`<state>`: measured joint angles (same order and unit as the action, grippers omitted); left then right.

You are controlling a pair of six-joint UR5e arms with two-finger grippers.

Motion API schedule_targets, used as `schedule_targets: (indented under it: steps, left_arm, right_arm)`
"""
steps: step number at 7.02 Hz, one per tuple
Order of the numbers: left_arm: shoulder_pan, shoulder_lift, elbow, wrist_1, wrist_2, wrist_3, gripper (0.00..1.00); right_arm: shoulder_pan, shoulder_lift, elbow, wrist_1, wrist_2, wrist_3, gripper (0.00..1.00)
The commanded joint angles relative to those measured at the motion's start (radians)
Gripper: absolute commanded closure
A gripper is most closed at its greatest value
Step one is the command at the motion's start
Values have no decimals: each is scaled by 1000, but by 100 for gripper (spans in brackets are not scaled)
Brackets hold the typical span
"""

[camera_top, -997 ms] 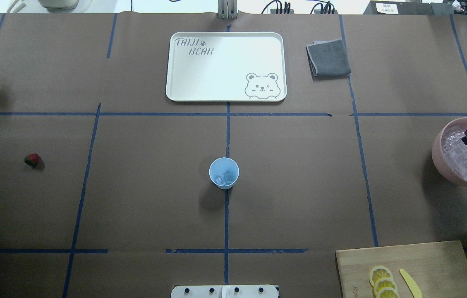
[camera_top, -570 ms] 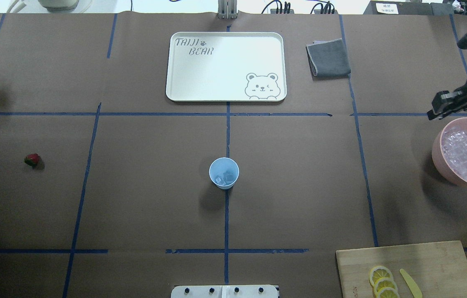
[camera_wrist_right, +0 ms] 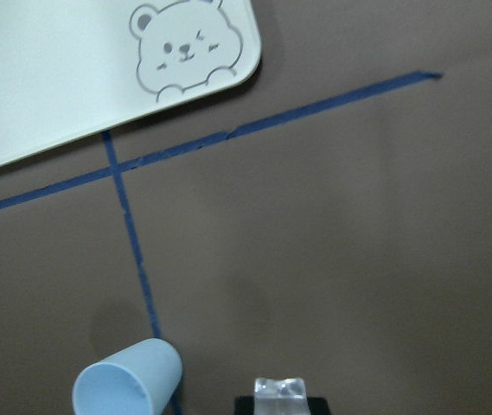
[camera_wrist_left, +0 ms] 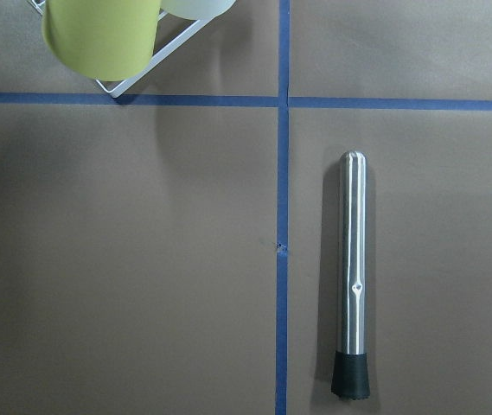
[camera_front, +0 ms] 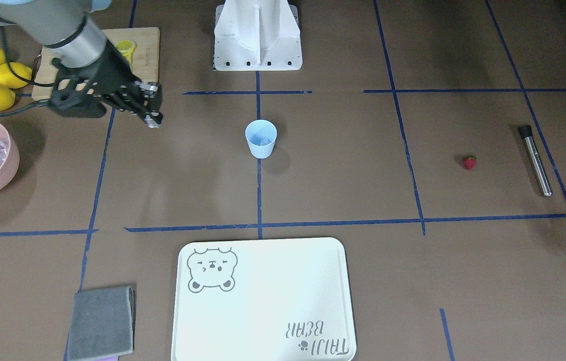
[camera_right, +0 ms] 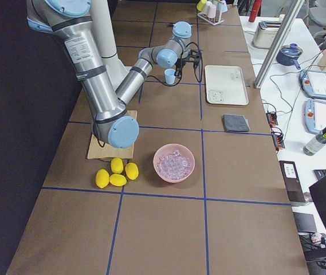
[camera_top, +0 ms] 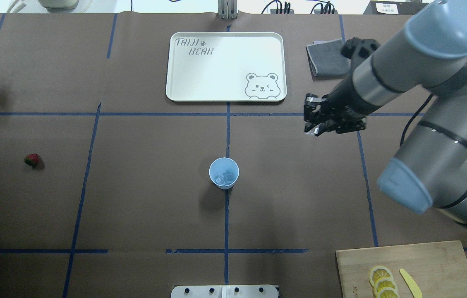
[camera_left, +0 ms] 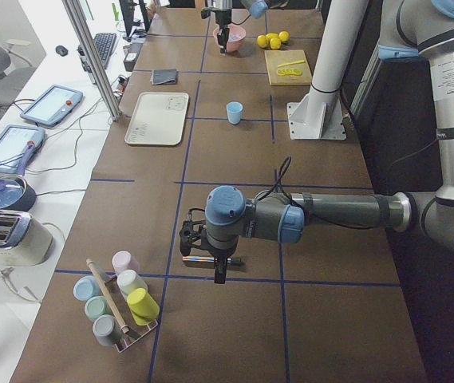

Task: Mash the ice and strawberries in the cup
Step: 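Carry the cube with the right gripper to the blue cup and drop it in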

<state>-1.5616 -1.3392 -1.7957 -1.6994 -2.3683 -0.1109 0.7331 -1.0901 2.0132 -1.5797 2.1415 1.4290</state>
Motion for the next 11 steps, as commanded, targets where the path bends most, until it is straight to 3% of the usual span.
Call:
schedule_targets:
  steps: [1, 4, 6, 7, 8, 11]
  left_arm:
    - [0, 0, -5, 1, -2, 0, 0]
    - [0, 0, -8, 0, -38, -1, 0]
    - [27, -8, -4, -16, -45, -13, 0]
    - [28, -8, -2, -19, -45, -10, 0]
    - [29, -12, -1, -19, -46, -9, 0]
    - [66, -23, -1, -19, -46, -10, 0]
  right_arm:
    - [-194, 154, -115, 27, -225, 181, 98]
    - [-248, 234, -285, 144, -270, 257, 98]
    - [-276, 225, -289, 144, -281, 257, 96]
    - [-285, 225, -289, 144, -290, 257, 82]
    - [-291, 223, -292, 144, -292, 255, 41]
    - [-293, 225, -295, 144, -293, 251, 18]
